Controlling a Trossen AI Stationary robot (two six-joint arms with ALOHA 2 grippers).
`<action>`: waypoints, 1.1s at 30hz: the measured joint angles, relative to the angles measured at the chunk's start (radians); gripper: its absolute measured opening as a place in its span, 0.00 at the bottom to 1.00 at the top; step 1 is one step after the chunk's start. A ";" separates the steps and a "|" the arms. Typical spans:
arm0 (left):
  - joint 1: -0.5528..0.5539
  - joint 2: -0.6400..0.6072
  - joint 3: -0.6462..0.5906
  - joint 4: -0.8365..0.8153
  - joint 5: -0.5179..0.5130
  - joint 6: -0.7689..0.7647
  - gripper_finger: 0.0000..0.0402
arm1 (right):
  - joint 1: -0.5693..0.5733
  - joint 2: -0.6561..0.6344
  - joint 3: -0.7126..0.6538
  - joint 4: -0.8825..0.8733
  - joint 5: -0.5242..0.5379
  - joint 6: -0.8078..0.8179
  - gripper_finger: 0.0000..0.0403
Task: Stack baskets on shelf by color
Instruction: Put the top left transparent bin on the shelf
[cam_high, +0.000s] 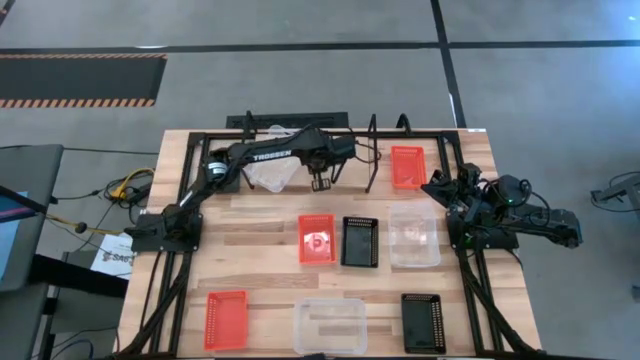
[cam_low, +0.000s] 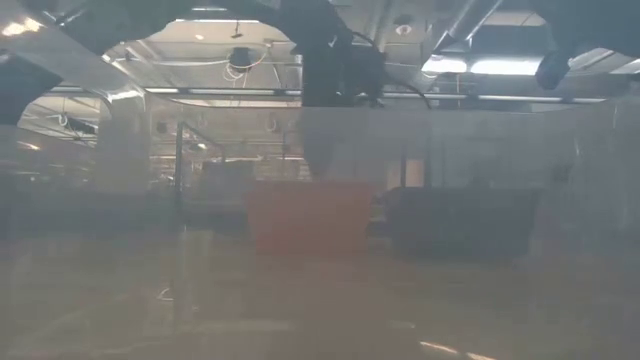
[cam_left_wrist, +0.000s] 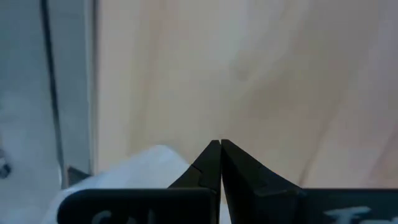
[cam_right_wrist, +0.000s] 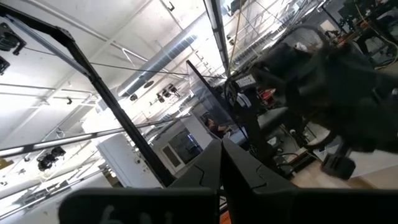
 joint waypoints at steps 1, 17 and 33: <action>0.010 0.001 0.015 -0.016 -0.002 -0.006 0.00 | 0.000 0.000 0.000 0.000 0.000 0.000 0.08; 0.131 0.003 0.029 -0.076 -0.071 0.025 0.00 | 0.000 0.000 0.000 0.000 0.000 0.001 0.08; 0.187 0.003 0.063 -0.071 -0.196 0.032 0.00 | 0.000 0.000 0.000 0.000 0.000 0.019 0.08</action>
